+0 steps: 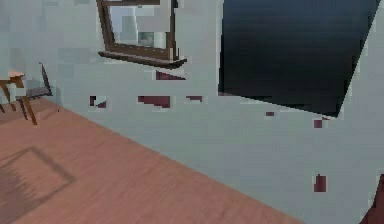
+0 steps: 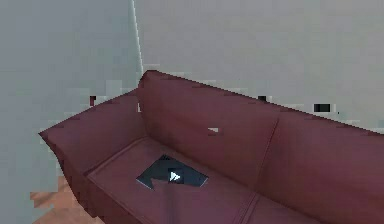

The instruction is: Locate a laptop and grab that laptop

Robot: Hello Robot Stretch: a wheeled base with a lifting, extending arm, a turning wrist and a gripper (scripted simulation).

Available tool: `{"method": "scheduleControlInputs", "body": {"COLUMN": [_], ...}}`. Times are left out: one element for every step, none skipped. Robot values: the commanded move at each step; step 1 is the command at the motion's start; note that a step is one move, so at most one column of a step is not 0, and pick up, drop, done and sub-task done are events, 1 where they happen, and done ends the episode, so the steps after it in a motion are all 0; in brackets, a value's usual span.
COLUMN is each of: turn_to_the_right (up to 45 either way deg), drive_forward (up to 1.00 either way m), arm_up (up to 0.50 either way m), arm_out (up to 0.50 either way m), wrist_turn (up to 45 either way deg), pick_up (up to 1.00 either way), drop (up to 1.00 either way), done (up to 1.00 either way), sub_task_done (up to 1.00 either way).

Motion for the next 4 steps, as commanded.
{"method": "scheduleControlInputs", "body": {"turn_to_the_right": [0.0, 0.0, 0.0, 0.0], "drive_forward": [0.00, 0.00, 0.00, 0.00], "arm_up": [0.50, 0.02, 0.00, 0.00], "arm_out": [0.00, 0.00, 0.30, 0.02], "wrist_turn": [0.0, 0.0, 0.0, 0.0], "pick_up": [0.00, 0.00, 0.00, 0.00], "drop": [0.00, 0.00, 0.00, 0.00], "done": [0.00, 0.00, 0.00, 0.00], "sub_task_done": [0.00, 0.00, 0.00, 0.00]}}
